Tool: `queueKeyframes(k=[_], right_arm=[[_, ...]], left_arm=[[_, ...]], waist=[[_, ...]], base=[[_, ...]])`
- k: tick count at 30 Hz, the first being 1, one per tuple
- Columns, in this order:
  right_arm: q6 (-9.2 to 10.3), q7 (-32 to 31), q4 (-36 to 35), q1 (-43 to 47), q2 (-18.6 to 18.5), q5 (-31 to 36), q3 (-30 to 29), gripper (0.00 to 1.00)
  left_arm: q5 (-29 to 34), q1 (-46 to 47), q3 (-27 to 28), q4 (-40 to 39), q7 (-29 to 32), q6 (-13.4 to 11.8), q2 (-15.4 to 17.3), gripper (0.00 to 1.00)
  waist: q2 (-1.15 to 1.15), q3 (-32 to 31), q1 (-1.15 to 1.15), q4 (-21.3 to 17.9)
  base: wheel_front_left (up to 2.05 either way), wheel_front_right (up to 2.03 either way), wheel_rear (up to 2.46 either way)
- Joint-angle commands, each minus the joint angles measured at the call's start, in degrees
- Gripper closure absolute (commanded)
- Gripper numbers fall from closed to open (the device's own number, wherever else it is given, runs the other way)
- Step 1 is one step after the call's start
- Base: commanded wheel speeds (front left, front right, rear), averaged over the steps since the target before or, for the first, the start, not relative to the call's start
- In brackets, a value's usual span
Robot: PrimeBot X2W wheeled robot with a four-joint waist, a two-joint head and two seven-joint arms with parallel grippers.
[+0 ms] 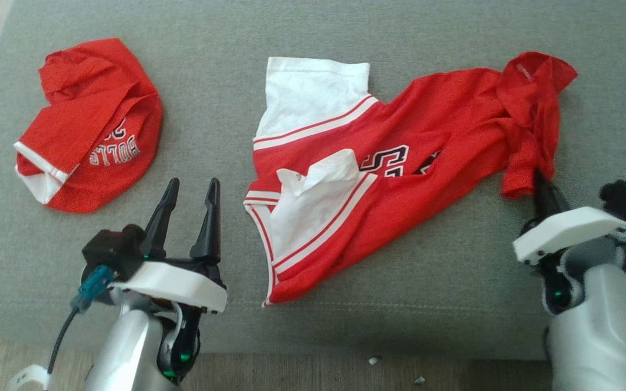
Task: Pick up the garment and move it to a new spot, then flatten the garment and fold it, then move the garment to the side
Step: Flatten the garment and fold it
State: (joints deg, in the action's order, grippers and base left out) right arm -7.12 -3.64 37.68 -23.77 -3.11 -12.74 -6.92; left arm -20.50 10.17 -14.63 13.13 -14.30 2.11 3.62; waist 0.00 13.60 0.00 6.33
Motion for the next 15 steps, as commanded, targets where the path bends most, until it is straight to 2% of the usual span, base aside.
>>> queueKeyframes(k=[1,8,15], right_arm=[[-0.36,0.32,-2.57,-1.68,0.24,1.68,-0.22,1.00],[-0.36,-5.33,-10.61,-1.84,0.09,8.72,-8.67,1.00],[-0.36,-16.21,-17.64,-1.48,-2.06,12.38,-13.92,1.00]], left_arm=[[0.62,1.95,2.29,-1.60,-0.70,0.26,0.10,0.00],[0.93,1.82,2.83,-1.34,-0.70,0.94,-0.49,0.00],[0.62,1.97,2.19,-1.39,-0.70,1.13,-0.70,0.00]], waist=[[0.00,-0.28,0.00,-0.58],[0.00,-1.26,0.00,-2.21],[0.00,-1.25,0.00,-2.72]], base=[[0.00,0.00,0.00],[0.00,0.00,0.00],[0.00,0.00,0.00]])
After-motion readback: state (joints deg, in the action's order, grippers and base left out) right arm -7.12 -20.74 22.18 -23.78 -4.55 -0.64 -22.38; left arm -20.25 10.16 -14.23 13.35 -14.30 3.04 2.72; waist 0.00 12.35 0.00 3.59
